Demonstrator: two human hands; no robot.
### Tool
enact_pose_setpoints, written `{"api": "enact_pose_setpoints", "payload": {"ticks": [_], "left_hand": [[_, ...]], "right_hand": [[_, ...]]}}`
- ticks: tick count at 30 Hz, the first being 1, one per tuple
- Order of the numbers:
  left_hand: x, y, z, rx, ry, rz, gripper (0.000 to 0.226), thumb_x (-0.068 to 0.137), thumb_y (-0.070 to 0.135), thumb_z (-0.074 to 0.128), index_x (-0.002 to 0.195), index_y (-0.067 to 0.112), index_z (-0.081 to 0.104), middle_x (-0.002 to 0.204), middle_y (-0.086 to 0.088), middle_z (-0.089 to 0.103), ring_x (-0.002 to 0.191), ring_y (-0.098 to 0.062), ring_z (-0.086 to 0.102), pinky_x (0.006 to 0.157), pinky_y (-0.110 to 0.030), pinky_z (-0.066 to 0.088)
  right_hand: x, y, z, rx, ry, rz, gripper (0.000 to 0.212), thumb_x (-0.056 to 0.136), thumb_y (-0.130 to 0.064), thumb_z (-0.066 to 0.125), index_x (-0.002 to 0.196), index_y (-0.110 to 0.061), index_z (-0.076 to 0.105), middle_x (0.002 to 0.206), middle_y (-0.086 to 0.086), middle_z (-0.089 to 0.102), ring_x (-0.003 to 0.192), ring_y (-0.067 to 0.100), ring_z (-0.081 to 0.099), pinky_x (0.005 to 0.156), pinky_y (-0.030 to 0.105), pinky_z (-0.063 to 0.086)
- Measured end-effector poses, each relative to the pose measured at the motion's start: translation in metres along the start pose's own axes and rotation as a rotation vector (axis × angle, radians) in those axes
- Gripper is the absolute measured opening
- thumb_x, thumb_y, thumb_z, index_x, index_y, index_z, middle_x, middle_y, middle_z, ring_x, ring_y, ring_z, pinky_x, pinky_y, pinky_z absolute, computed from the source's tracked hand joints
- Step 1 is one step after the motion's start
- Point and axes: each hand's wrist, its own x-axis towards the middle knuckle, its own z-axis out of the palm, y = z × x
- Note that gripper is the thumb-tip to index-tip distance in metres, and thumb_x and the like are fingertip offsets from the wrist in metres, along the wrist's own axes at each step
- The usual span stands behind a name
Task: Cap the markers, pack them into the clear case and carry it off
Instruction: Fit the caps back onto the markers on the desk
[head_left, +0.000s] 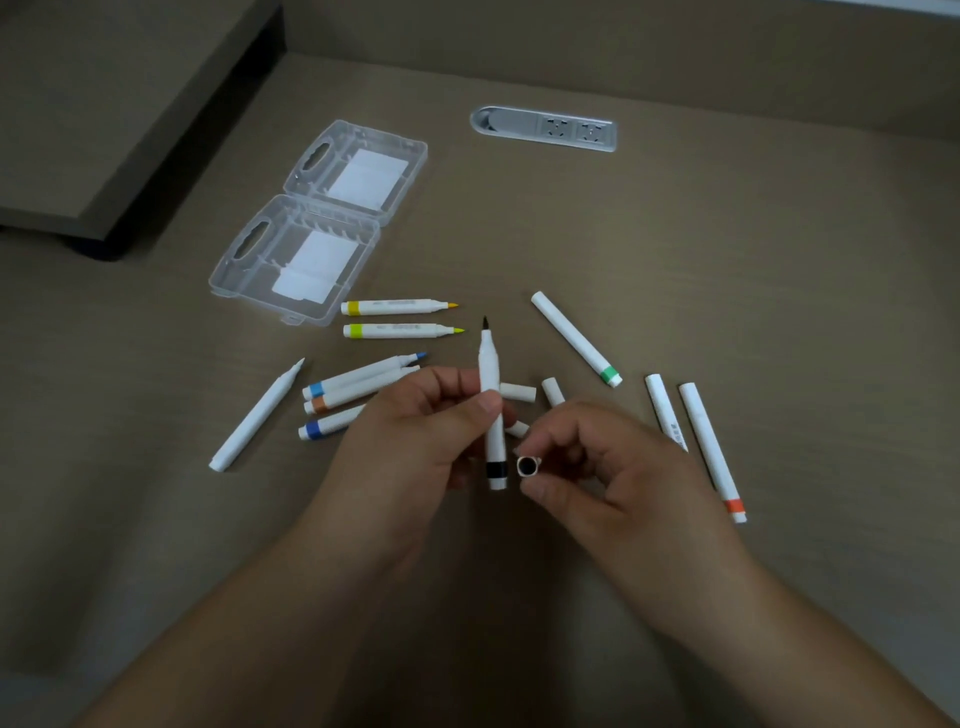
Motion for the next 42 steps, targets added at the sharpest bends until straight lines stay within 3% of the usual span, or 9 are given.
{"api": "enact_pose_setpoints", "payload": {"ticks": [3, 13, 17, 20, 23, 27, 36, 39, 42], "left_hand": [[-0.001, -0.002, 0.002, -0.006, -0.003, -0.018, 0.013, 0.092, 0.013, 0.062, 0.103, 0.012, 0.068, 0.091, -0.01, 0.077, 0.083, -0.028, 0.071, 0.089, -0.059, 0.053], [-0.001, -0.012, -0.001, 0.131, -0.019, -0.014, 0.011, 0.09, 0.015, 0.066, 0.092, 0.025, 0.068, 0.078, 0.003, 0.074, 0.063, -0.005, 0.062, 0.057, -0.023, 0.046], [-0.003, -0.011, 0.0, 0.255, -0.084, 0.052, 0.019, 0.088, 0.012, 0.067, 0.087, 0.031, 0.065, 0.076, 0.017, 0.073, 0.067, 0.003, 0.066, 0.054, -0.011, 0.048], [-0.005, -0.013, 0.001, 0.29, -0.112, 0.062, 0.02, 0.086, 0.012, 0.07, 0.087, 0.032, 0.067, 0.078, 0.017, 0.073, 0.075, -0.001, 0.069, 0.06, -0.013, 0.053], [-0.008, -0.013, 0.001, 0.286, -0.138, 0.073, 0.02, 0.086, 0.013, 0.07, 0.089, 0.032, 0.068, 0.081, 0.015, 0.074, 0.081, -0.007, 0.07, 0.064, -0.016, 0.056], [-0.01, -0.014, 0.002, 0.251, -0.151, 0.084, 0.017, 0.082, 0.013, 0.073, 0.087, 0.03, 0.07, 0.08, 0.01, 0.074, 0.081, -0.015, 0.07, 0.062, -0.02, 0.057], [-0.009, -0.02, 0.002, 0.242, -0.131, 0.102, 0.017, 0.079, 0.019, 0.078, 0.085, 0.034, 0.072, 0.085, 0.001, 0.075, 0.083, -0.021, 0.071, 0.074, -0.038, 0.06], [-0.01, -0.021, 0.002, 0.25, -0.115, 0.085, 0.02, 0.081, 0.013, 0.077, 0.085, 0.032, 0.073, 0.084, 0.002, 0.075, 0.082, -0.019, 0.071, 0.074, -0.038, 0.06], [-0.014, -0.025, 0.005, 0.281, -0.11, 0.061, 0.021, 0.082, 0.007, 0.074, 0.085, 0.028, 0.072, 0.082, 0.003, 0.075, 0.081, -0.017, 0.072, 0.075, -0.034, 0.059]], "right_hand": [[0.0, 0.002, 0.001, -0.002, 0.012, -0.003, 0.023, 0.081, -0.013, 0.076, 0.084, -0.033, 0.067, 0.087, -0.01, 0.065, 0.084, 0.013, 0.063, 0.071, 0.022, 0.051], [0.007, 0.002, -0.006, 0.002, 0.064, 0.053, 0.019, 0.081, -0.015, 0.077, 0.082, -0.033, 0.068, 0.077, -0.01, 0.065, 0.074, 0.01, 0.062, 0.064, 0.012, 0.046], [0.019, -0.001, -0.008, 0.372, 0.232, 0.168, 0.02, 0.085, -0.003, 0.07, 0.085, -0.022, 0.069, 0.074, 0.001, 0.071, 0.061, 0.009, 0.063, 0.059, 0.019, 0.051], [0.031, -0.007, -0.016, 0.556, 0.328, 0.154, 0.017, 0.088, 0.005, 0.063, 0.091, -0.012, 0.065, 0.072, 0.005, 0.072, 0.061, 0.014, 0.064, 0.057, 0.022, 0.053], [0.037, -0.013, -0.018, 0.538, 0.355, 0.102, 0.018, 0.088, 0.002, 0.065, 0.091, -0.016, 0.066, 0.074, 0.001, 0.073, 0.066, 0.009, 0.065, 0.058, 0.018, 0.049], [0.04, -0.013, -0.013, 0.524, 0.344, 0.104, 0.016, 0.088, -0.002, 0.068, 0.089, -0.018, 0.068, 0.079, 0.003, 0.075, 0.072, 0.011, 0.067, 0.064, 0.017, 0.05], [0.031, -0.004, -0.003, 0.477, 0.245, 0.167, 0.019, 0.085, 0.001, 0.069, 0.084, -0.019, 0.069, 0.083, 0.004, 0.076, 0.072, 0.007, 0.07, 0.059, 0.013, 0.048], [0.026, -0.001, 0.002, 0.449, 0.259, 0.156, 0.022, 0.085, -0.002, 0.071, 0.081, -0.023, 0.068, 0.084, 0.003, 0.075, 0.07, 0.007, 0.068, 0.061, 0.017, 0.05], [0.021, 0.002, 0.007, 0.398, 0.265, 0.17, 0.023, 0.085, -0.005, 0.072, 0.079, -0.027, 0.069, 0.088, 0.0, 0.075, 0.081, 0.013, 0.071, 0.073, 0.028, 0.058]]}}
